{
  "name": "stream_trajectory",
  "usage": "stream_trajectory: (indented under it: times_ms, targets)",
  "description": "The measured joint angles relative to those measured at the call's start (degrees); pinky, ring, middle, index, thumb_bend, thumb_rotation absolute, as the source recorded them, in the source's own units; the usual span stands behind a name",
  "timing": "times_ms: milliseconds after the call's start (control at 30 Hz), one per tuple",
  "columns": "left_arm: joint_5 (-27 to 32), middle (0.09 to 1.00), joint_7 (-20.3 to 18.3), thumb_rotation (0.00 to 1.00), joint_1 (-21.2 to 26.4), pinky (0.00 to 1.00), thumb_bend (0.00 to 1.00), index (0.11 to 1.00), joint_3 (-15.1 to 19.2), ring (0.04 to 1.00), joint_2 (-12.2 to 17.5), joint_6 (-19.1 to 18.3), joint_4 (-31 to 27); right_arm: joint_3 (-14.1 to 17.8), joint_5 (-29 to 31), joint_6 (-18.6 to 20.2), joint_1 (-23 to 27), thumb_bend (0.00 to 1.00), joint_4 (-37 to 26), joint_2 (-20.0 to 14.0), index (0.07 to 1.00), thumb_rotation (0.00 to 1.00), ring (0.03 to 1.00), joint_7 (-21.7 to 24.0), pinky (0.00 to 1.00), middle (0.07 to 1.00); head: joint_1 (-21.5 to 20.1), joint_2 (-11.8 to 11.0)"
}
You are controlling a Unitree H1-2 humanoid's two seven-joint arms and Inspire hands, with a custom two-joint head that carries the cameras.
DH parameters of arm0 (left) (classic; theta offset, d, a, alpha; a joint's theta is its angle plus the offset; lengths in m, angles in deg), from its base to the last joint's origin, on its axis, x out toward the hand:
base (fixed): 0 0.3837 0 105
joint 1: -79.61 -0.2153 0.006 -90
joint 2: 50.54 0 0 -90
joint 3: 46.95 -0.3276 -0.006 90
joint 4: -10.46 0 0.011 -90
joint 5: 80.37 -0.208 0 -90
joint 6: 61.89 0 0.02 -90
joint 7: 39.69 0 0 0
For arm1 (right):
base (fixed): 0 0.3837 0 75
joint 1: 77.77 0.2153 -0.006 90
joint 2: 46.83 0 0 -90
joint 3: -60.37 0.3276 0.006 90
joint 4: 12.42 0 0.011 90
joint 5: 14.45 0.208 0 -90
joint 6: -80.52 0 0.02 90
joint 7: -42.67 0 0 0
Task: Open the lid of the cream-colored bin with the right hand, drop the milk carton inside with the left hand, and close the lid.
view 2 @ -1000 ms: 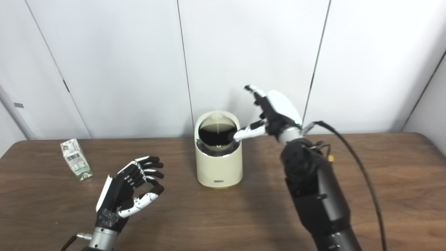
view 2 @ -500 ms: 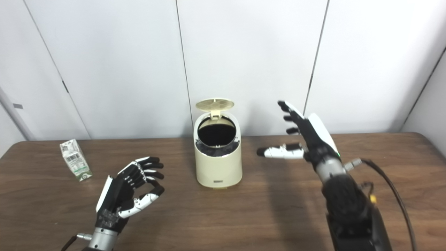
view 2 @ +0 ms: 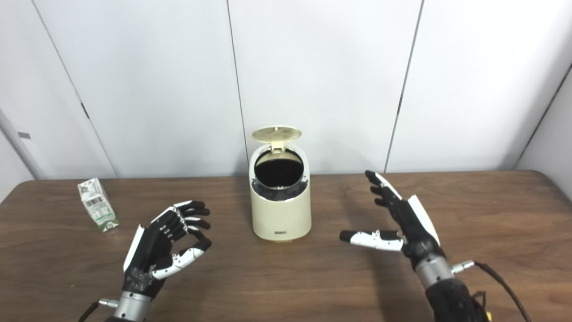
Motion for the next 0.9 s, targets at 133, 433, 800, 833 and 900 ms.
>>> stream_trajectory:
  times_ms: [133,433,800,833,900]
  targets:
    - [0.0,0.694,0.0,0.09,0.0,0.47,0.63,0.733,0.0,0.6,0.0,0.0,-0.1,-0.8,-1.0,-1.4,-0.8,0.84,-0.1,-0.1,0.931,0.29,0.878,-0.8,0.81,0.936,1.9,-0.1]
    - [-11.2,0.72,6.5,0.05,-3.2,0.5,0.64,0.725,0.4,0.62,0.2,0.3,-5.5,0.4,2.6,-2.4,-3.3,0.8,0.0,-0.9,0.946,0.16,0.932,-0.9,0.87,0.959,12.9,-1.9]
    - [-15.1,0.769,9.9,0.13,-1.1,0.6,0.77,0.759,7.4,0.722,8.1,-0.9,-13.3,0.7,6.4,-1.9,-3.9,0.85,-0.6,-2.1,0.886,0.3,0.809,-0.5,0.62,0.895,21.3,-5.1]
    - [-15.1,0.77,10.0,0.12,-0.6,0.6,0.78,0.758,8.4,0.727,9.2,-1.5,-13.5,0.5,6.2,-1.9,-3.9,0.86,-0.9,-2.1,0.877,0.31,0.796,-0.4,0.59,0.886,21.4,-5.2]
    - [-15.2,0.766,10.1,0.12,0.6,0.58,0.79,0.752,9.8,0.725,11.5,-2.0,-13.6,0.1,6.1,-1.9,-3.8,0.89,-1.4,-2.1,0.858,0.35,0.779,-0.3,0.55,0.867,21.7,-5.6]
